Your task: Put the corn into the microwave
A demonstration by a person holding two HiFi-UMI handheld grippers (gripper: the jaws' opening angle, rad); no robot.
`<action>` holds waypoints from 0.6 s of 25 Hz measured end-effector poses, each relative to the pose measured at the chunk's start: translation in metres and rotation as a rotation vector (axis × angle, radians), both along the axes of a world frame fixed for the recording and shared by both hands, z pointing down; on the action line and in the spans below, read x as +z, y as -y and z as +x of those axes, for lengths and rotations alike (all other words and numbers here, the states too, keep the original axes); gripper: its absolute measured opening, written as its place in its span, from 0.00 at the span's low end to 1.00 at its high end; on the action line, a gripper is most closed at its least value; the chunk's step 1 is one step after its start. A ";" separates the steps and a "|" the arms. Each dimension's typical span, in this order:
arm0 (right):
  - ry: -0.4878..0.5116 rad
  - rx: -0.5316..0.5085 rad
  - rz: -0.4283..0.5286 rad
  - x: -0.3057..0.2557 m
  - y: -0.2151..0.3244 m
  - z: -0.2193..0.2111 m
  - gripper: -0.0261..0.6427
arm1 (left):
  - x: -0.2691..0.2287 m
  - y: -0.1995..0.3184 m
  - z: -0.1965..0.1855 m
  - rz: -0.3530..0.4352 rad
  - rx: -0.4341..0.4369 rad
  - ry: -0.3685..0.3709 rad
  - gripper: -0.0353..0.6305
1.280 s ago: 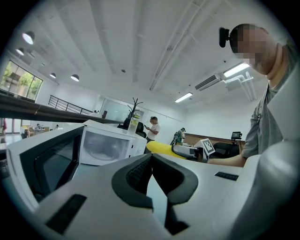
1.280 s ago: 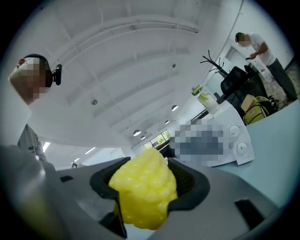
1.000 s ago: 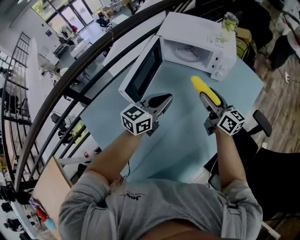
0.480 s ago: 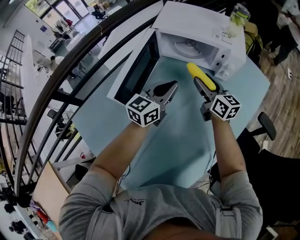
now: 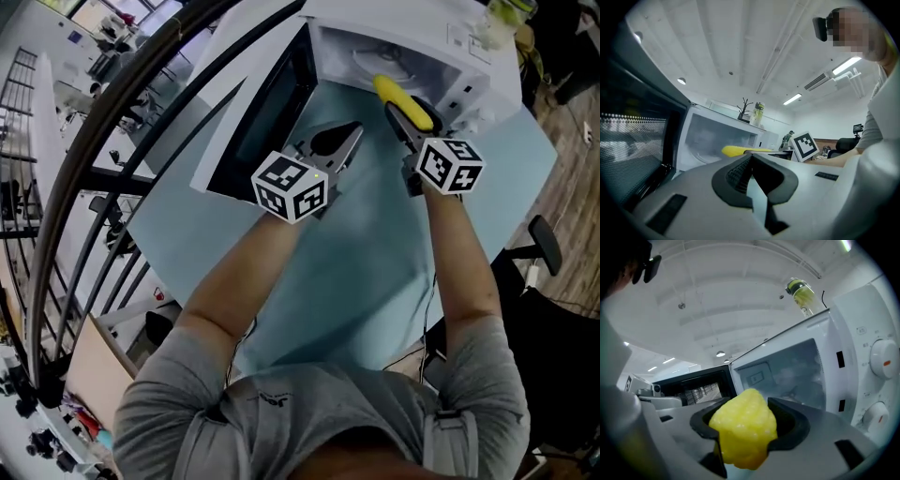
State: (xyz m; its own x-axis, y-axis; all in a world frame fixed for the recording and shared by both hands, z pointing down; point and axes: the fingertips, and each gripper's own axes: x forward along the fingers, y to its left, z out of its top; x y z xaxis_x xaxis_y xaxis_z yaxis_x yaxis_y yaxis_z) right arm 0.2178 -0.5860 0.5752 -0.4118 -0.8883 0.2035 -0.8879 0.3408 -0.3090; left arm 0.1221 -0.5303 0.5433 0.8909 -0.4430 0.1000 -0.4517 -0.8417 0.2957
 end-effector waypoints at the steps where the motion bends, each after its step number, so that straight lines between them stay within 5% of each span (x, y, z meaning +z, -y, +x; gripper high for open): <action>1: -0.009 0.005 -0.002 0.002 0.006 0.000 0.42 | 0.003 0.003 0.001 0.001 0.001 0.002 0.08; 15: -0.202 0.023 -0.024 0.030 0.091 0.011 0.42 | 0.025 0.033 0.024 0.029 0.012 -0.010 0.08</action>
State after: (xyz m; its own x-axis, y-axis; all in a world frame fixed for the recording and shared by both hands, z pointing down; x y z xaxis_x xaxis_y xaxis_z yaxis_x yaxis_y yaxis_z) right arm 0.2285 -0.6768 0.6051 -0.3403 -0.8909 0.3009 -0.9401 0.3147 -0.1313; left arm 0.1460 -0.5634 0.5686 0.8973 -0.4344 0.0782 -0.4382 -0.8556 0.2756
